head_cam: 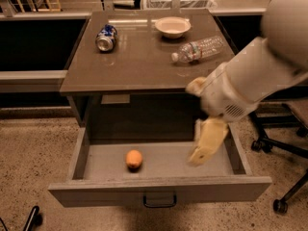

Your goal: Pick orange from top drawer and place on counter

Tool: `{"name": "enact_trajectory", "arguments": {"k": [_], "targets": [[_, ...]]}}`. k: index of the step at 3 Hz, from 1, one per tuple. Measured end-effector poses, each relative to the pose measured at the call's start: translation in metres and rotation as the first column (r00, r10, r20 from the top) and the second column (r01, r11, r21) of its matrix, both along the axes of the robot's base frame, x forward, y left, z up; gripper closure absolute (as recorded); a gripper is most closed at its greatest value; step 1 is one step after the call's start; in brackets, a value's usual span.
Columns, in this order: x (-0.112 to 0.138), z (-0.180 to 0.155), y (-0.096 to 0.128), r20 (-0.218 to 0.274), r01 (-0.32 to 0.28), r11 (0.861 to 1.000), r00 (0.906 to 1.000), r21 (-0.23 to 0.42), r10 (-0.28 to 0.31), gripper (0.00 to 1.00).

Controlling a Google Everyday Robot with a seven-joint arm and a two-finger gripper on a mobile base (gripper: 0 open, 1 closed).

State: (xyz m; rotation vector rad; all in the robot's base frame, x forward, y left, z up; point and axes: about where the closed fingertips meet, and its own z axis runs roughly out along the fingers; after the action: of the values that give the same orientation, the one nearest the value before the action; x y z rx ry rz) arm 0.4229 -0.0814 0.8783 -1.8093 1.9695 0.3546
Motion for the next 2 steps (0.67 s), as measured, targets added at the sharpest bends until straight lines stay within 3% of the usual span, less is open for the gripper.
{"name": "enact_trajectory", "arguments": {"k": [1,2], "targets": [[-0.01,-0.0146,0.0437,0.005,-0.067,0.995,0.9977,0.073,0.067,0.0],[-0.0099,-0.0143,0.043,0.004,-0.063,0.995,0.998,0.073,0.063,0.0]]}}
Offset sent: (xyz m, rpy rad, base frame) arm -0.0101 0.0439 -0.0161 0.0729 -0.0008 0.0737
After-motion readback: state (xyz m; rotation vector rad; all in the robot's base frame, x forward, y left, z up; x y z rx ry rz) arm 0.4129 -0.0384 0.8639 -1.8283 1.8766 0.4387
